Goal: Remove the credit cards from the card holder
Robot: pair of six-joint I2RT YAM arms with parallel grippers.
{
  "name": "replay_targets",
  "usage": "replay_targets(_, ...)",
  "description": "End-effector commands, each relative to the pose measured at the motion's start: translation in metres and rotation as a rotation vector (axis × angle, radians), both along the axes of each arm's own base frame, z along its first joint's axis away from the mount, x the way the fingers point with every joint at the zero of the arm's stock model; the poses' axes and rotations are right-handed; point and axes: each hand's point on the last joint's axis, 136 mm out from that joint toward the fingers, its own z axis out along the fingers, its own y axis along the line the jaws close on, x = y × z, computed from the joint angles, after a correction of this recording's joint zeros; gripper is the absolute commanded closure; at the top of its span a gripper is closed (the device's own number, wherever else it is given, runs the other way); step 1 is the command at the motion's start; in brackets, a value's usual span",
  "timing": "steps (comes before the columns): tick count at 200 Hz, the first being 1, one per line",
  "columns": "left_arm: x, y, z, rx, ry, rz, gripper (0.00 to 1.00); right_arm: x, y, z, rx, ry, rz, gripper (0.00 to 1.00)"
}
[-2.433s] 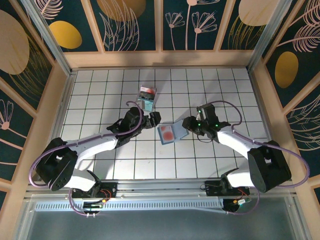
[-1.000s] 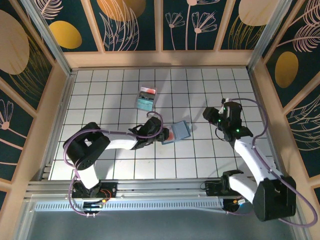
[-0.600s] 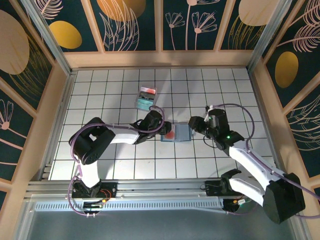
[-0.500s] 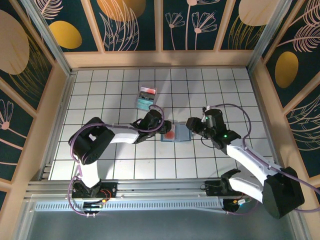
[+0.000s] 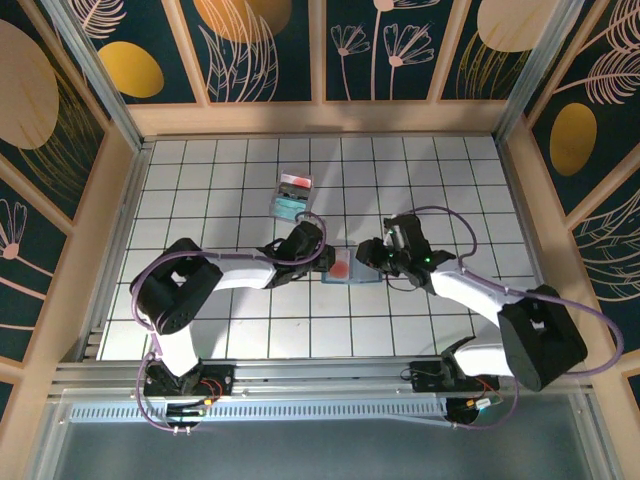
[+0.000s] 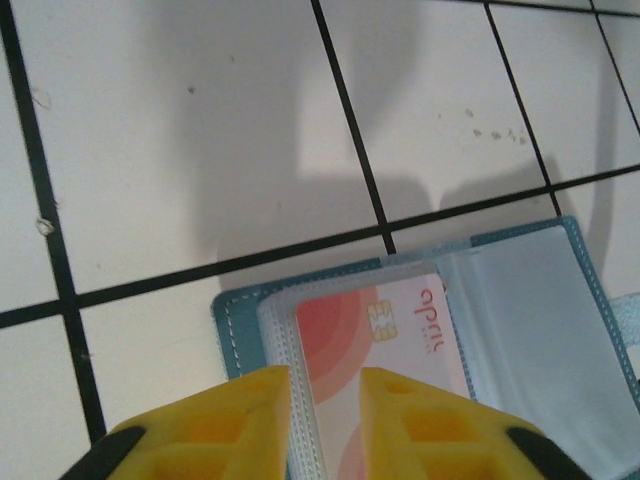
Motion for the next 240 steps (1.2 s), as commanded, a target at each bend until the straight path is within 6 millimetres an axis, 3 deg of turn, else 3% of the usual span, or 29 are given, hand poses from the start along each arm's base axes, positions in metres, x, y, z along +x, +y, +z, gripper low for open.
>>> replay_targets(1,-0.001,-0.002,-0.008,0.030,0.014,-0.004,0.77,0.011,0.014,0.009,0.015,-0.035,0.043,0.71)
replay_targets(79,-0.007,-0.002,-0.020,0.039,0.047,-0.020,0.84,0.011,0.022,-0.028,0.011,0.046,0.060,0.75)
replay_targets(131,-0.010,0.001,-0.021,0.045,0.057,-0.019,0.84,0.009,0.028,-0.029,0.057,0.055,0.074,0.79)
replay_targets(163,-0.010,0.004,-0.017,0.050,0.050,-0.009,0.81,0.007,0.028,-0.037,0.047,0.078,0.075,0.79)
replay_targets(190,-0.011,0.004,-0.008,0.037,0.041,-0.011,0.70,0.004,0.027,-0.045,0.039,0.106,0.076,0.79)
replay_targets(240,-0.009,0.008,0.002,0.051,0.019,-0.008,0.71,0.004,0.025,-0.047,0.031,0.110,0.070,0.79)
